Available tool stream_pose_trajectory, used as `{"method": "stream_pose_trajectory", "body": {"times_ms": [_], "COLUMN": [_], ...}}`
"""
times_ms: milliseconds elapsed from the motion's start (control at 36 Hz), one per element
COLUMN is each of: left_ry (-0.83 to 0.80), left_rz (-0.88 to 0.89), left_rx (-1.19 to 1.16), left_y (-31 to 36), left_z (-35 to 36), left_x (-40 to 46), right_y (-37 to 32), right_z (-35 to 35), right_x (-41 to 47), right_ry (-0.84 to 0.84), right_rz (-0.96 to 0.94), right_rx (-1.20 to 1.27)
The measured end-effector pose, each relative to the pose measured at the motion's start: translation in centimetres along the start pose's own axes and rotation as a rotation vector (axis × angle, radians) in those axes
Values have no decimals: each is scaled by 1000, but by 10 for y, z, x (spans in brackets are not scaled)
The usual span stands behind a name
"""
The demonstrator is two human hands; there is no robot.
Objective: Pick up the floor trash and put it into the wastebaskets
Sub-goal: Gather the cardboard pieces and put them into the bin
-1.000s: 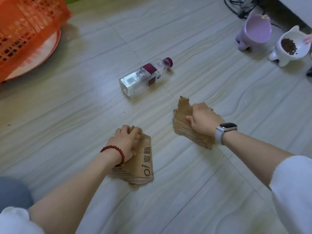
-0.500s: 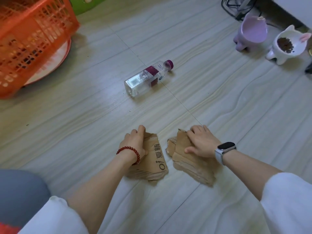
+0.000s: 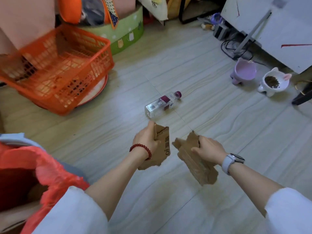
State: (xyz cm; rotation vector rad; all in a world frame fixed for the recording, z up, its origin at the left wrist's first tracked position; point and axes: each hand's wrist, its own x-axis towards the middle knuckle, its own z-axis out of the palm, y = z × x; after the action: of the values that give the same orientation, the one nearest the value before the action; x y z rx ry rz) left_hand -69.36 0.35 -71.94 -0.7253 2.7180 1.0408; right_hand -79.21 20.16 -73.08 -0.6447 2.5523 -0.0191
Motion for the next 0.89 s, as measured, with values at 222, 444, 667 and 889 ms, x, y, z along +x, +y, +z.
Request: {"method": "stream_pose_trajectory", "body": {"times_ms": [222,444,667,889], "left_ry": [549,1056,1081,1085], "left_rz": [60,-194,-449,-446], "left_rx": [-273,-306,-207,-318], "left_y": [29,-54,-145,-191], "left_z": [-150,-254,-227,-181], "left_x": [-62,-171,-252,-251], "right_y": [-102,-260,-363,-381], "right_z": [-113,-156,-83,15], "right_x": [-40,-100,-148,-141], "right_ry": [397,484,376,155], "right_rz": [-126,-478,-890,-981], "right_rx": [577,884,816,226]}}
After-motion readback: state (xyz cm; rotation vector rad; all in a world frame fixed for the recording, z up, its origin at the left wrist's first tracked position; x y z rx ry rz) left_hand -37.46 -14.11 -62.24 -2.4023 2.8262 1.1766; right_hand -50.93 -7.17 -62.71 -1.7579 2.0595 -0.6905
